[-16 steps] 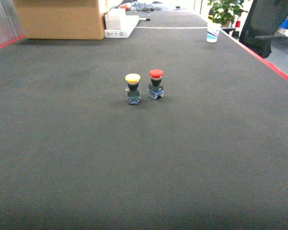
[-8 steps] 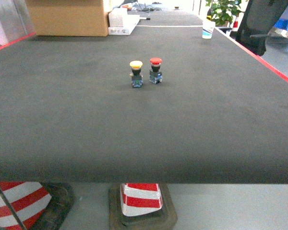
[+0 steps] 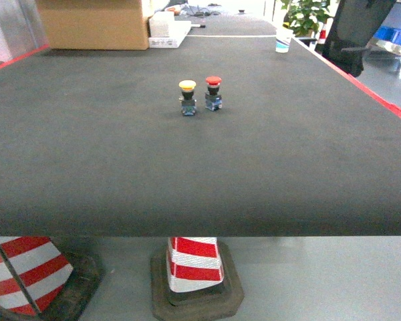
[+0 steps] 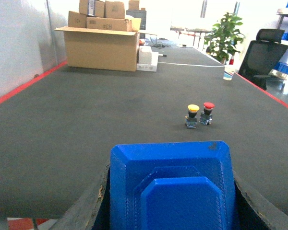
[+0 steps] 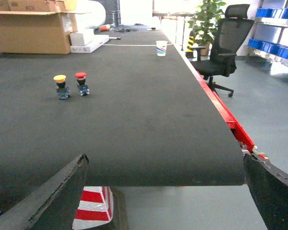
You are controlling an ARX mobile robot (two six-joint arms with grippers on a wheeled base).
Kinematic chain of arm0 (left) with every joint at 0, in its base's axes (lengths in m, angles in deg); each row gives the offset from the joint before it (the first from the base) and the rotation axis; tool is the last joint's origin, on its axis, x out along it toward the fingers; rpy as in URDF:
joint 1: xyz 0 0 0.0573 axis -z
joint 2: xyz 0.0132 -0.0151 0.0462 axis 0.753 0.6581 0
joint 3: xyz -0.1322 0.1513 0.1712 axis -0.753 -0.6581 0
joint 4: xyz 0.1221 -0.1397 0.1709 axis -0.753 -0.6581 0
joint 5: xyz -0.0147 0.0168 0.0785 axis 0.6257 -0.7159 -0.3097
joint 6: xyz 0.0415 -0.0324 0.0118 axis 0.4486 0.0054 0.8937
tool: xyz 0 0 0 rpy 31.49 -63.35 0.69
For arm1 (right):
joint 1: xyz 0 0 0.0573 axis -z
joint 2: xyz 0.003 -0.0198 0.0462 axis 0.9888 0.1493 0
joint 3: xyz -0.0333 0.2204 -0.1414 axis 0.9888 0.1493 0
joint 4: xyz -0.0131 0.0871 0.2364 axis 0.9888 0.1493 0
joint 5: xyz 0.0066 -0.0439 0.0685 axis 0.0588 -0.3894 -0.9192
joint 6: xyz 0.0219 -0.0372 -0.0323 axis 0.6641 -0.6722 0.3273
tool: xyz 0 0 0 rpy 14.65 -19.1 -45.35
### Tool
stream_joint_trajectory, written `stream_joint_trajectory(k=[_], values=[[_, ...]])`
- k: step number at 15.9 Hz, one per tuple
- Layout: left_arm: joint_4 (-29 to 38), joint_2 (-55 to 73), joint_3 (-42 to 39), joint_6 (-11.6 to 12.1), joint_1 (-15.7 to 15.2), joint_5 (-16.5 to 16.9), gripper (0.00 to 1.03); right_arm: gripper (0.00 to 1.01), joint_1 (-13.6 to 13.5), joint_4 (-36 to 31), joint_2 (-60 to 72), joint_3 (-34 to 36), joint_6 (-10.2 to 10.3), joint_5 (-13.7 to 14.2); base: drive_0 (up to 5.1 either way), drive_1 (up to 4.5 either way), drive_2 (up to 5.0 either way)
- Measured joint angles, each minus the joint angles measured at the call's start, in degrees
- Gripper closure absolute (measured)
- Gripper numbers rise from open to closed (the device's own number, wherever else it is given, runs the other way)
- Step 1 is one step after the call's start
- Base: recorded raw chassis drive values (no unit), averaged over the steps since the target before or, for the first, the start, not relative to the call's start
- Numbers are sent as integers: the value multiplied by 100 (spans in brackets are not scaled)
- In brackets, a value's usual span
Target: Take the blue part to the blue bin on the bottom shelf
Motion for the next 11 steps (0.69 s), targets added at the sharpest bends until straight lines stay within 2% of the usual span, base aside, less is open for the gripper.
stream_joint_trajectory(k=[11], values=[[-2,9,0,0,2,7,59,3,0,7,0,0,0,2,-162,-162,-162]])
